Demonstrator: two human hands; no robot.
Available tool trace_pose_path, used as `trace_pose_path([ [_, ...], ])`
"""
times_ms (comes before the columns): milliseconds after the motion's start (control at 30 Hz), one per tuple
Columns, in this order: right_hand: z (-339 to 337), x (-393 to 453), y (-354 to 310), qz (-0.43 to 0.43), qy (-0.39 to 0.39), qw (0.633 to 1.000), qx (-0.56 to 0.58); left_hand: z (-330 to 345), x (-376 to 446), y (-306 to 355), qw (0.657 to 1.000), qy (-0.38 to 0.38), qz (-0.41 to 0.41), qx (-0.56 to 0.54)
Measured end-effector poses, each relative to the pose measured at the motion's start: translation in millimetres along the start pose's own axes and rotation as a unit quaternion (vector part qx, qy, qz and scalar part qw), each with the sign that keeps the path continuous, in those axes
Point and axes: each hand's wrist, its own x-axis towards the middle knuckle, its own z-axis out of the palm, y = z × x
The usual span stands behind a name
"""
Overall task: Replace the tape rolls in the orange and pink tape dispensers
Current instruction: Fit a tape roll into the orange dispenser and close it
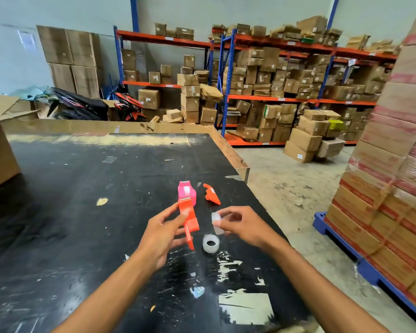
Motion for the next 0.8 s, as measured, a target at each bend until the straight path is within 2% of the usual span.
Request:
trace_pose_path([
  [67, 6, -6, -16, -0.022, -0.035, 0.994, 0.102, -2, -3, 2, 1.000, -0.006, 0.006, 0.000],
  [167, 19, -11, -30, -0.049, -0.077, 0.988, 0.126, -2, -8, 4, 1.000, -0.014, 0.020, 0.000],
  [333, 28, -12, -33, -0.076, -0.094, 0.977, 0.177, -3, -11, 3, 0.999, 0.000, 0.037, 0.001],
  [400, 29, -12, -33, -0.081, -0.102, 0.975, 0.180, -2, -11, 2, 0.999, -0.002, 0.043, 0.003],
  [567, 25, -4, -31, -0.070, -0.064, 0.986, 0.135, 2, -2, 1, 0.999, -0.026, 0.025, -0.021],
  [800, 21, 14, -25, -0.087, -0.055, 0.983, 0.150, 5, 21, 1, 0.999, -0.025, 0.034, -0.002],
])
